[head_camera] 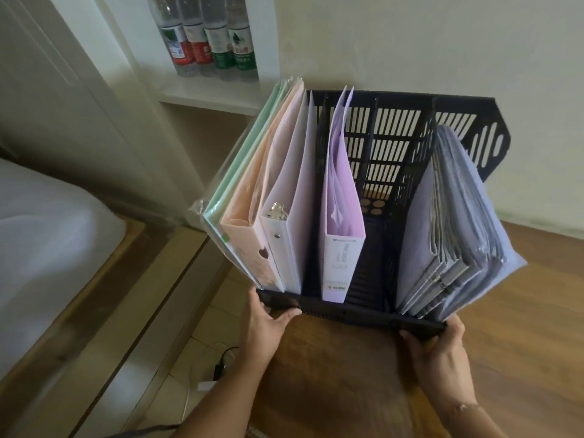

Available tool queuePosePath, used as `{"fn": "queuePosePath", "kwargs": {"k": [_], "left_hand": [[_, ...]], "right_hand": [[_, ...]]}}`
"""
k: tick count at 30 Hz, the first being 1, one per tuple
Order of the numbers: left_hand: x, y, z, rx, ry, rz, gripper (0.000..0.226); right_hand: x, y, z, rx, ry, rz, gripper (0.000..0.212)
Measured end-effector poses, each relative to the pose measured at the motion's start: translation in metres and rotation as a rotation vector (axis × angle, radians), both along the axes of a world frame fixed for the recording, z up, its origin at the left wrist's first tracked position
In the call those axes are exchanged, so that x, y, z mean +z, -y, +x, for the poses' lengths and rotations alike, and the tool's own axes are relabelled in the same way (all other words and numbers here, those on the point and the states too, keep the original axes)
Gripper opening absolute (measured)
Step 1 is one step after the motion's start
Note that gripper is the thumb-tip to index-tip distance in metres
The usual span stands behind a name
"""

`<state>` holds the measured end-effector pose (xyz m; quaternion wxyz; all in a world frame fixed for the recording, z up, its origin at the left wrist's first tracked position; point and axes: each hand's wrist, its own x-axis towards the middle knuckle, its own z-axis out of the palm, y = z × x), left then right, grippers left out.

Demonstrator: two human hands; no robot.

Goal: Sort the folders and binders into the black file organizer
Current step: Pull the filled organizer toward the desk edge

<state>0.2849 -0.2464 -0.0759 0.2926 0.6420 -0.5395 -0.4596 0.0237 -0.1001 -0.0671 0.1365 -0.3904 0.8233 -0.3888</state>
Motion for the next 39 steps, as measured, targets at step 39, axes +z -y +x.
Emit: {"fn": "queuePosePath", "kwargs": {"k": [39], "left_hand": [[-0.016,0.081,-0.002,-0.204,0.07,-0.133,0.028]], "right_hand": [[0.002,0.027,-0.031,-0.094,-0.004,0.051,0.077]]}}
